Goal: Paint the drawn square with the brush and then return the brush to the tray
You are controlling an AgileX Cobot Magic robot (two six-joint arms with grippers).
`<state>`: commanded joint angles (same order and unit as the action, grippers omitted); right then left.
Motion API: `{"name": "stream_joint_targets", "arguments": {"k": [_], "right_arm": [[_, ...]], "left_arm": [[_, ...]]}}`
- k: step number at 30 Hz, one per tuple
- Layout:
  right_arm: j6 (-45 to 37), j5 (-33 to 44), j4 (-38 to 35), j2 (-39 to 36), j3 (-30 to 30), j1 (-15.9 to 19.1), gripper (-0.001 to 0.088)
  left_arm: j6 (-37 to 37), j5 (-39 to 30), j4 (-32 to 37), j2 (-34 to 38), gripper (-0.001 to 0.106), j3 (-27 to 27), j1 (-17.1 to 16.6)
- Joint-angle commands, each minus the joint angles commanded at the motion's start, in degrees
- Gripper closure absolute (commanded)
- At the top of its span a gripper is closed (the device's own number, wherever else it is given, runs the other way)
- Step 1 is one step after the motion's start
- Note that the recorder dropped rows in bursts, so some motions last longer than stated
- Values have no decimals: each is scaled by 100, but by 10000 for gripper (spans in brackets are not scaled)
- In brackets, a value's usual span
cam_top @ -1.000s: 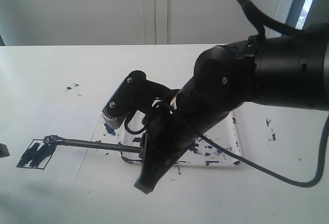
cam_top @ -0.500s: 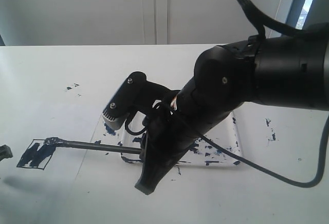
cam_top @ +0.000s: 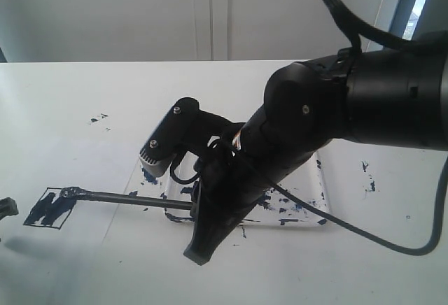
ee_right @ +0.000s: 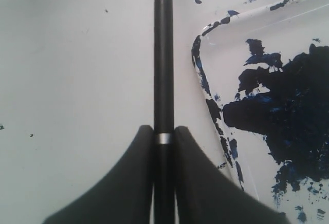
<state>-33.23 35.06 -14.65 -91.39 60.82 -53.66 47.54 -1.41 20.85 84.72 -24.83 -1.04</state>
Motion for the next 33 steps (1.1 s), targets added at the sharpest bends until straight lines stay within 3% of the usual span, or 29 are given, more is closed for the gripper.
{"name": "stream_joint_targets", "arguments": {"k": [9, 33], "right_arm": [[0, -37, 0, 0, 0, 0, 868], [0, -79, 0, 0, 0, 0, 868]], "left_arm": [[-847, -185, 60, 0, 493, 0, 0], [-1035, -271, 588, 0, 493, 0, 0]]}}
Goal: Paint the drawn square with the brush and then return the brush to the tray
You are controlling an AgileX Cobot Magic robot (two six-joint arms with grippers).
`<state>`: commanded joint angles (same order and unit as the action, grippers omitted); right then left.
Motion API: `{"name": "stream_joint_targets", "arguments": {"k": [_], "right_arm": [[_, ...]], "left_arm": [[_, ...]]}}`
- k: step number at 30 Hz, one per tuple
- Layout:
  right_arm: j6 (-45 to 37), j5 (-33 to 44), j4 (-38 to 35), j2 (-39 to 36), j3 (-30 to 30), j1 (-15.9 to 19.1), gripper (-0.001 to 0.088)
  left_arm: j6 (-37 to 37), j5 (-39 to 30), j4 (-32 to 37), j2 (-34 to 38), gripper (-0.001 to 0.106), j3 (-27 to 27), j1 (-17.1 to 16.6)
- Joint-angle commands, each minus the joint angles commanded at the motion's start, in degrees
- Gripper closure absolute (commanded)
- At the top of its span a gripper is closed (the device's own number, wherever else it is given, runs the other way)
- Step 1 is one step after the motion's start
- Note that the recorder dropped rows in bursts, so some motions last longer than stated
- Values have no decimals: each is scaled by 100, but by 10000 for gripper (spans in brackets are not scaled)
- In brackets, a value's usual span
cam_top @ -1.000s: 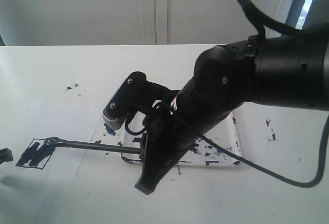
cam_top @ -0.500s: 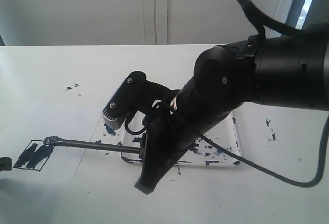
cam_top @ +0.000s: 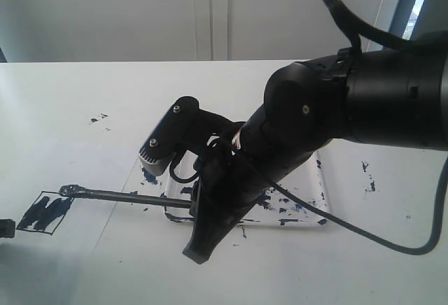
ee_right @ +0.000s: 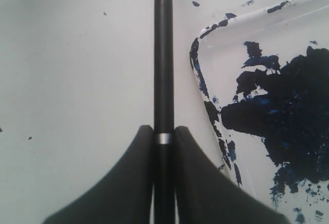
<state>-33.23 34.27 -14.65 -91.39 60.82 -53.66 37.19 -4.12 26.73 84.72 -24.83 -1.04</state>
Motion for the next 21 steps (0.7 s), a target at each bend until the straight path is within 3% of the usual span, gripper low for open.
{"name": "stream_joint_targets", "arguments": {"k": [10, 14, 21], "right_arm": [[0, -298, 34, 0, 0, 0, 868], [-50, -73, 16, -10, 0, 0, 868], [-537, -21, -497, -18, 0, -145, 868]], "left_arm": [[47, -314, -406, -617, 493, 0, 0], [28, -420, -406, -961, 493, 0, 0], [290, -342, -406, -1042, 493, 0, 0]]}}
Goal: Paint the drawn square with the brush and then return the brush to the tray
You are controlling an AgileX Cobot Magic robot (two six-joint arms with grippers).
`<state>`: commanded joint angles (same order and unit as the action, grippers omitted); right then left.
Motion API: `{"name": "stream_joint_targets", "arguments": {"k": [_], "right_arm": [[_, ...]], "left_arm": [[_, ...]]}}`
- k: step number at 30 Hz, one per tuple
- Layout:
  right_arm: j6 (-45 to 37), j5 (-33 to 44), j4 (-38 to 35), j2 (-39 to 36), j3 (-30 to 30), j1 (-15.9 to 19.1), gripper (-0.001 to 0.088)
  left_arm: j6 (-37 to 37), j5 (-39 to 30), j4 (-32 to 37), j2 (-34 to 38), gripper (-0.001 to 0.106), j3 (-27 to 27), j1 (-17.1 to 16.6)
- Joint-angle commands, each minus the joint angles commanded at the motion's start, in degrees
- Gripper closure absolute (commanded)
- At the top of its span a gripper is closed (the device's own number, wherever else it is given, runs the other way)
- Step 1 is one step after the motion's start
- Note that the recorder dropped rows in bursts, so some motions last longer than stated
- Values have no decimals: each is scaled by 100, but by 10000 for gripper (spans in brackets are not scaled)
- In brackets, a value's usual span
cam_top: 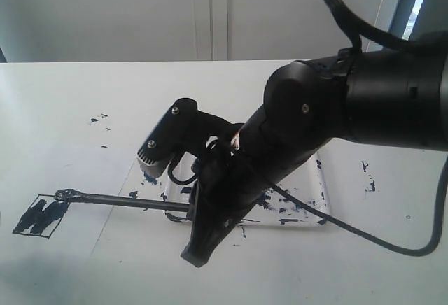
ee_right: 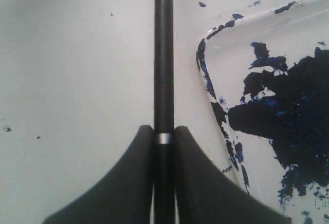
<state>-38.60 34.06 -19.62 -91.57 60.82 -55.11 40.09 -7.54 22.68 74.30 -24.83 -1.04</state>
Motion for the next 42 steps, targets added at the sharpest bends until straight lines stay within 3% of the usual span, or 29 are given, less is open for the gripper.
{"name": "stream_joint_targets", "arguments": {"k": [5, 10, 13, 14, 17, 18, 19, 21, 24, 31, 35, 42], "right_arm": [[-74, -108, -196, -414, 143, -43, 868], [-150, -199, -314, -529, 289, -43, 868], [-150, -190, -314, -529, 314, -43, 868], [-150, -139, -314, -529, 314, -43, 868], [-150, -52, -303, -529, 314, -43, 868], [-150, -48, -303, -529, 314, -43, 868], [-150, -38, -303, -529, 314, -43, 868], [-150, -38, -303, -529, 314, -43, 868], [-12, 146, -291, -529, 314, -43, 868], [-23, 490, -291, -529, 314, -43, 868], [-23, 543, -291, -529, 314, -43, 868], [-23, 553, -302, -517, 314, -43, 868]], "left_arm": [[441, -199, -15, 0, 494, 0, 0], [1179, -188, -522, 0, 494, 0, 0], [966, -53, -401, 0, 499, 0, 0], [685, 6, -329, 0, 540, 0, 0], [-834, 188, -63, 0, 832, 0, 0], [-1017, 206, -62, 0, 891, 0, 0], [-1038, 374, -62, 38, 1029, 0, 0], [-712, 915, -349, 230, 1053, -58, 0], [-32, 1294, -440, 902, 1053, -772, 0], [-17, 1088, -440, 1889, 1053, -2286, 0], [44, 817, -440, 2437, 1053, -2810, 72], [6, 787, -440, 2997, 1053, -3264, 488]]}}
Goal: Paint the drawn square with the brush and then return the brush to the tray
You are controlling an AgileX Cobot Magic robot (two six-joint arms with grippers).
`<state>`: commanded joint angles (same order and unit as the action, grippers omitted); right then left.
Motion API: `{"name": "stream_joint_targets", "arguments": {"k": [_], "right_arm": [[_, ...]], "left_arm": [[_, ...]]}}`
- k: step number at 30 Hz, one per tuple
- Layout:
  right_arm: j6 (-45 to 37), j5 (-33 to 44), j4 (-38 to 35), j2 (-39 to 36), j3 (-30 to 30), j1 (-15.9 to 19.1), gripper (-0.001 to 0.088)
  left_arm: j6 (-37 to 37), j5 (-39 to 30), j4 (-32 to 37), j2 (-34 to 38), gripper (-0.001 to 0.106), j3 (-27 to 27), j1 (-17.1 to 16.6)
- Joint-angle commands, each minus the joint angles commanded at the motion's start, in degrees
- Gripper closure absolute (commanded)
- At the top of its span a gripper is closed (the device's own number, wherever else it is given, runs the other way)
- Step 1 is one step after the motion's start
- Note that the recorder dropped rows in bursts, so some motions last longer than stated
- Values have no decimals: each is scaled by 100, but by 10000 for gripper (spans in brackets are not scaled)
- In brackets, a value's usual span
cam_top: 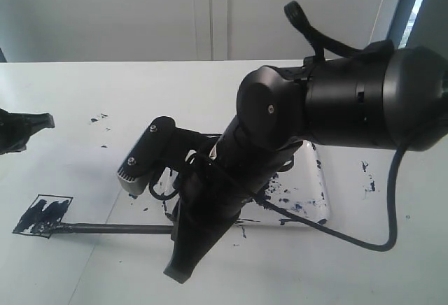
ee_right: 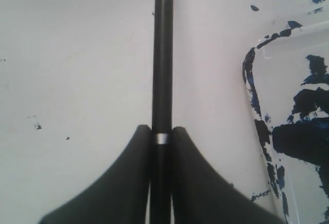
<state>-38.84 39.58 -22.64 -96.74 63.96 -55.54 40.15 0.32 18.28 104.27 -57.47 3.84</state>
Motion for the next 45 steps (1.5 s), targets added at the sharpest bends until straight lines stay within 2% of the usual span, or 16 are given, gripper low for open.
{"name": "stream_joint_targets", "arguments": {"k": [8, 14, 19, 26, 33, 43, 45], "right_arm": [[0, -36, 0, 0, 0, 0, 868], [0, -65, 0, 0, 0, 0, 868], [0, -191, -12, 81, 0, 0, 868], [0, -153, -12, 356, 0, 0, 868], [62, 2, 21, 398, 0, 0, 868], [158, 66, 87, 398, 0, 0, 868], [158, 66, 87, 398, 0, 0, 868]], "left_arm": [[2, -382, 0, 371, 1053, -215, 91], [-9, -315, -24, 556, 1053, -266, 148], [-9, -314, 4, 624, 1053, -365, 289], [-374, -478, 14, 649, 1053, -561, 486], [-771, -490, 14, 649, 1053, -586, 690], [-808, -506, -47, 703, 1053, -586, 1021], [-999, -488, -47, 716, 1053, -586, 1143]]}}
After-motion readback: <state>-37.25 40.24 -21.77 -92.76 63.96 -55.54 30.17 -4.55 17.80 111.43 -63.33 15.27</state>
